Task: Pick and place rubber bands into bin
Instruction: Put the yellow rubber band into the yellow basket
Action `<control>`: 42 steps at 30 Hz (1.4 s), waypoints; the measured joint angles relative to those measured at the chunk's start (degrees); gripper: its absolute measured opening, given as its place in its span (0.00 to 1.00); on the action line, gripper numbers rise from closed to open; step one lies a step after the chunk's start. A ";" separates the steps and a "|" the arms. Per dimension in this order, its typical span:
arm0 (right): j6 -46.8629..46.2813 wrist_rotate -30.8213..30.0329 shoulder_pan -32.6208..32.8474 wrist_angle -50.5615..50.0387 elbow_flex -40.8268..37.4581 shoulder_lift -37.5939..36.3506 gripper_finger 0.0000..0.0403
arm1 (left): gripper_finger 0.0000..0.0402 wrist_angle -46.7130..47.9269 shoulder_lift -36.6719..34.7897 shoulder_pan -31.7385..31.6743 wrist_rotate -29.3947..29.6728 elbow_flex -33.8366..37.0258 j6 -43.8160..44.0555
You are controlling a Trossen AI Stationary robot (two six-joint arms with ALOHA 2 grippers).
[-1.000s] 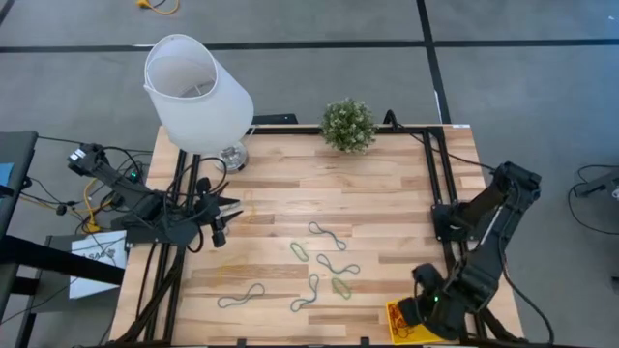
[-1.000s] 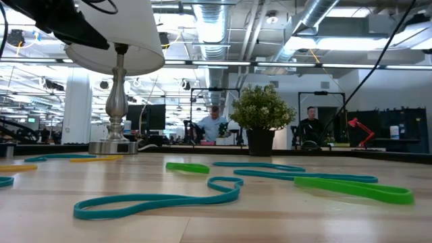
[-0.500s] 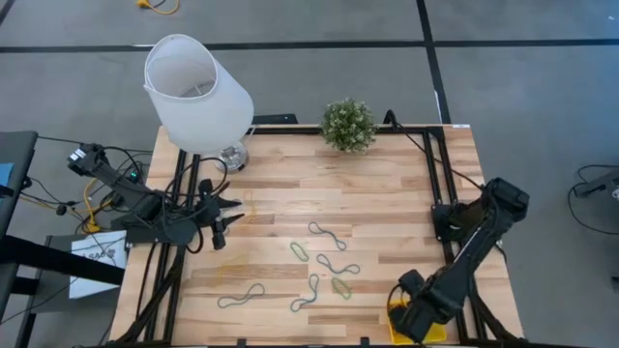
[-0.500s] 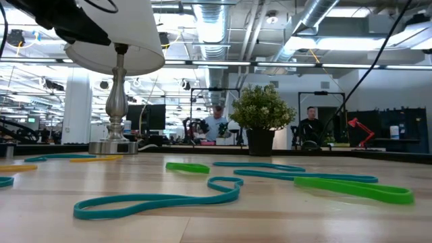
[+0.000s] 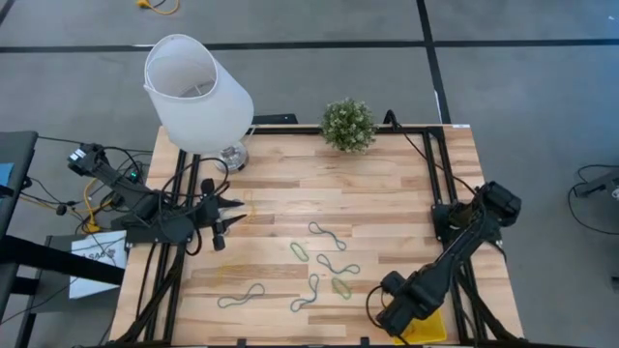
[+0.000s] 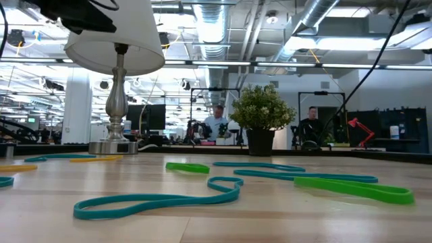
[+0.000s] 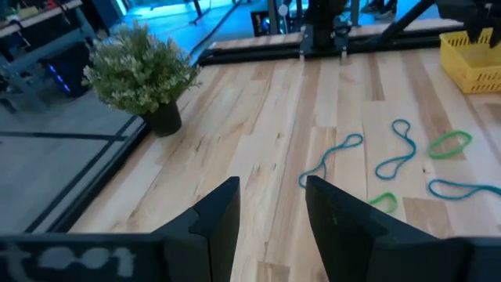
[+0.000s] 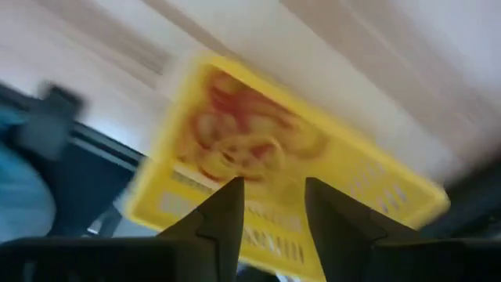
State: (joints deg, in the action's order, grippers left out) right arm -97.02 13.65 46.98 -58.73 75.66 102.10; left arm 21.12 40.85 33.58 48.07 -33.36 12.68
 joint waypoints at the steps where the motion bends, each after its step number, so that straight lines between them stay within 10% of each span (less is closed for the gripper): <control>1: 1.32 -2.43 0.00 0.99 0.00 -0.32 0.33 | 0.34 -0.57 -0.10 -0.02 0.32 -0.02 -0.25; 15: 30.72 -67.03 -2.58 12.26 0.02 -6.46 0.28 | 0.34 1.91 -4.42 0.00 -0.16 -0.04 -1.38; 27: 50.42 -66.73 -18.46 27.17 0.10 0.11 0.27 | 0.34 17.52 -1.16 -0.04 -6.98 -0.04 26.90; 42: 44.90 -80.26 -11.67 23.82 -9.44 -12.31 0.24 | 0.34 19.02 13.45 1.07 -29.63 -0.04 35.11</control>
State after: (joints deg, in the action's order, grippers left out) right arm -52.12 -66.61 35.31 -34.91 66.21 89.79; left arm 40.14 54.29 34.66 18.44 -33.41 47.79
